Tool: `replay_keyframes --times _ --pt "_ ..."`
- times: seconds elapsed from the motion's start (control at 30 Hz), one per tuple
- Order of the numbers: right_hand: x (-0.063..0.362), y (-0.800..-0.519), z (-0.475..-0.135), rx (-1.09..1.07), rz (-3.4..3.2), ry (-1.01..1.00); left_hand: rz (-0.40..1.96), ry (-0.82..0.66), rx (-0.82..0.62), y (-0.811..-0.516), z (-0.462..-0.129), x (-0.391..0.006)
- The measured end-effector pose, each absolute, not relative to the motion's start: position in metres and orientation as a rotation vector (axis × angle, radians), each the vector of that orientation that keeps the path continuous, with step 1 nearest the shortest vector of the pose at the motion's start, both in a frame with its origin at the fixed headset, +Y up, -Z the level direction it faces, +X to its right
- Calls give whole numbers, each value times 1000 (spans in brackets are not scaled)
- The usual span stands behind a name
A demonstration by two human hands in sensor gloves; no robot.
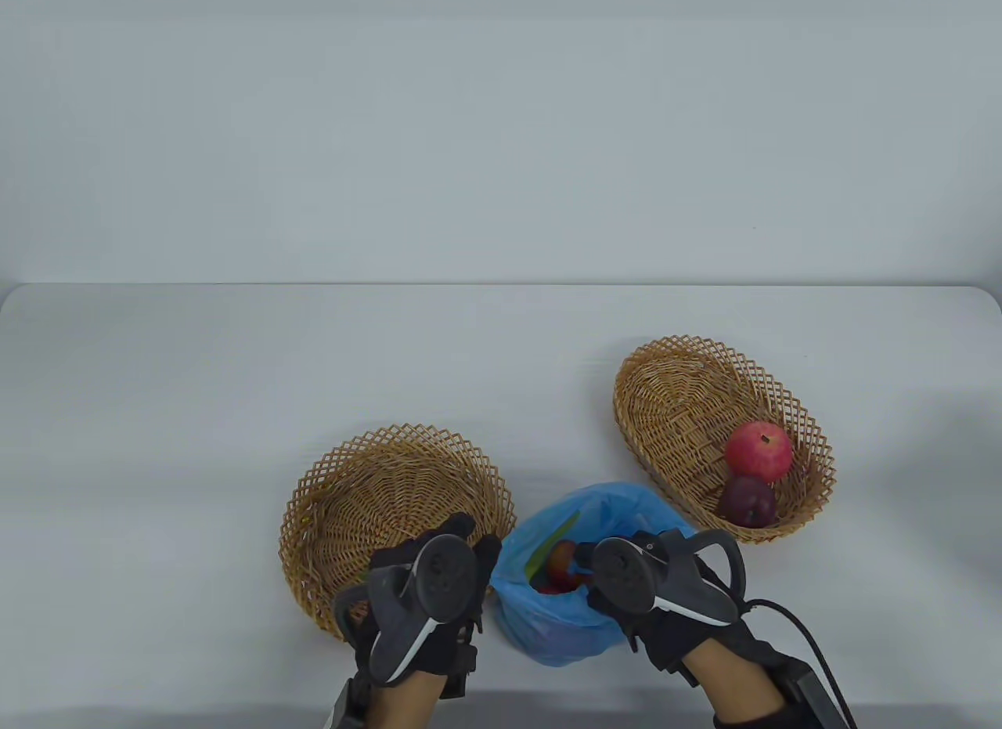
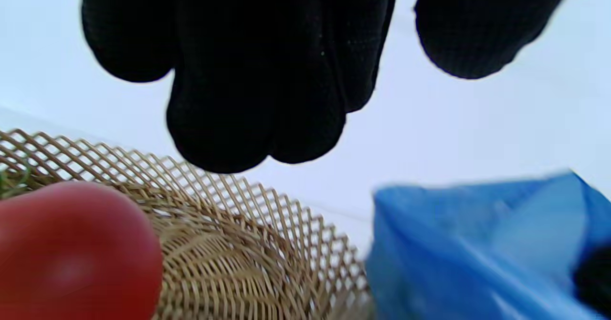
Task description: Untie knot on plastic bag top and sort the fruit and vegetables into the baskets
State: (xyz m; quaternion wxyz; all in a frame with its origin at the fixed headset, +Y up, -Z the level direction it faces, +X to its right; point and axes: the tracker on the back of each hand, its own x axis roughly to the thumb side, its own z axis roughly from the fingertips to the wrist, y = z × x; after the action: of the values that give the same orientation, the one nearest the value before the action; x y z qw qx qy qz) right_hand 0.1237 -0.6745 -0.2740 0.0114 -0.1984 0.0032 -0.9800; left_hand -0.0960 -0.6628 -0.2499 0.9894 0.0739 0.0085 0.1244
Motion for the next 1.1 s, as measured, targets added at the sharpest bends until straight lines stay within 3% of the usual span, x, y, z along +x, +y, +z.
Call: replay_keyframes --times 0.3,0.67,1.1 --pt "114 -681 -274 -670 -3042 -166 116 -57 13 -682 -258 -71" --pt "112 -687 -281 -475 -3074 121 57 -28 47 -683 -260 -64" --pt "96 -691 -269 -685 -2930 -91 105 -26 52 -682 -259 -69"
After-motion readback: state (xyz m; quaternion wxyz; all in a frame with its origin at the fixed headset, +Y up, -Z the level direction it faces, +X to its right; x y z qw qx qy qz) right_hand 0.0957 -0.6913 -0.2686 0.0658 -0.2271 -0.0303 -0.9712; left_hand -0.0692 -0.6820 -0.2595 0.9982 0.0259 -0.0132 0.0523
